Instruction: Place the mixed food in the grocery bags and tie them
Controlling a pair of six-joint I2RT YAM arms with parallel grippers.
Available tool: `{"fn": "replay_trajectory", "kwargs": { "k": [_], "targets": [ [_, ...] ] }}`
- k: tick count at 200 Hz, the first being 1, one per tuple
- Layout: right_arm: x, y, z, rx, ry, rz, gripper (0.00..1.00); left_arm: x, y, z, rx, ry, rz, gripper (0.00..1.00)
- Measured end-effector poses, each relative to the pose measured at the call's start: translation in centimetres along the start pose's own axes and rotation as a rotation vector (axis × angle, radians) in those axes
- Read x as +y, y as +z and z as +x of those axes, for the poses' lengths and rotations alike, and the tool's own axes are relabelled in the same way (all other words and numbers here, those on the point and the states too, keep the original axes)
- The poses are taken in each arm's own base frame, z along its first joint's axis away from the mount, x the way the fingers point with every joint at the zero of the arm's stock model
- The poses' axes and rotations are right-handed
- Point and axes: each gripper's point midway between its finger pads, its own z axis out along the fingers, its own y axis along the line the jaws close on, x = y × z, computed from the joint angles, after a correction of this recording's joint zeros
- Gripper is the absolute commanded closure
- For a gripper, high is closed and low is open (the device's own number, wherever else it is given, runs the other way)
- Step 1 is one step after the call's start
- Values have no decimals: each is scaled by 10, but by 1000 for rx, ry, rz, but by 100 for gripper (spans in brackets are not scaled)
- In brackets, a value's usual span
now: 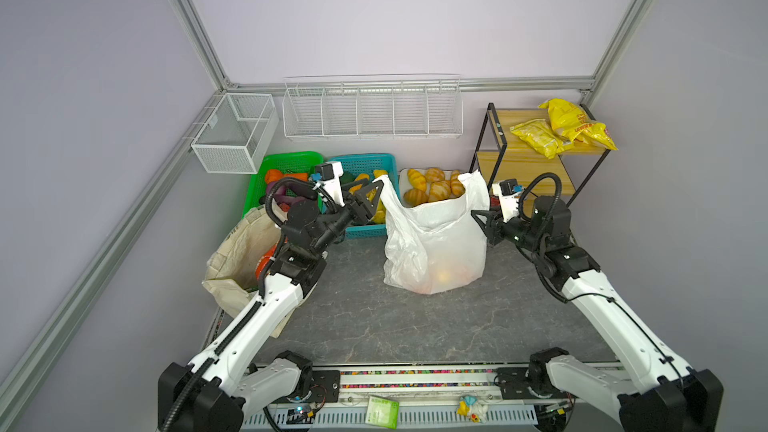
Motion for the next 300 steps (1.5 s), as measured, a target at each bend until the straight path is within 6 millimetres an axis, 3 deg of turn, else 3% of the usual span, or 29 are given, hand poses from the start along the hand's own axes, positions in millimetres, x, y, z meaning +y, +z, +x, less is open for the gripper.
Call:
{"fn": "replay_trajectory", "kwargs": {
  "k": [27,48,87,111,126,189,237,271,300],
  "targets": [
    [-1,0,0,0,14,5,79,-13,-22,-29,-92,73,-6,42],
    [-1,-1,2,1,18,8,81,-36,-31,-36,-94,148,37,43],
    [-1,-2,2,-3,20,10,81,-104,-25,-22,-20,266,257,43],
    [-1,-3,1,-6,22,10,81,-145,-6,0,64,322,398,40],
    [0,-4,2,-8,21,10,81,-160,8,14,115,339,457,39],
    [1,-5,3,-10,23,5,81,-173,82,55,275,348,552,30],
    [3,-5,0,-23,19,-4,81,-179,118,76,356,345,597,30],
    [4,-5,-2,-30,21,-12,81,-177,138,93,400,323,613,46],
    [4,-5,-1,-28,21,-16,79,-176,147,107,431,284,621,67]
  ]
}}
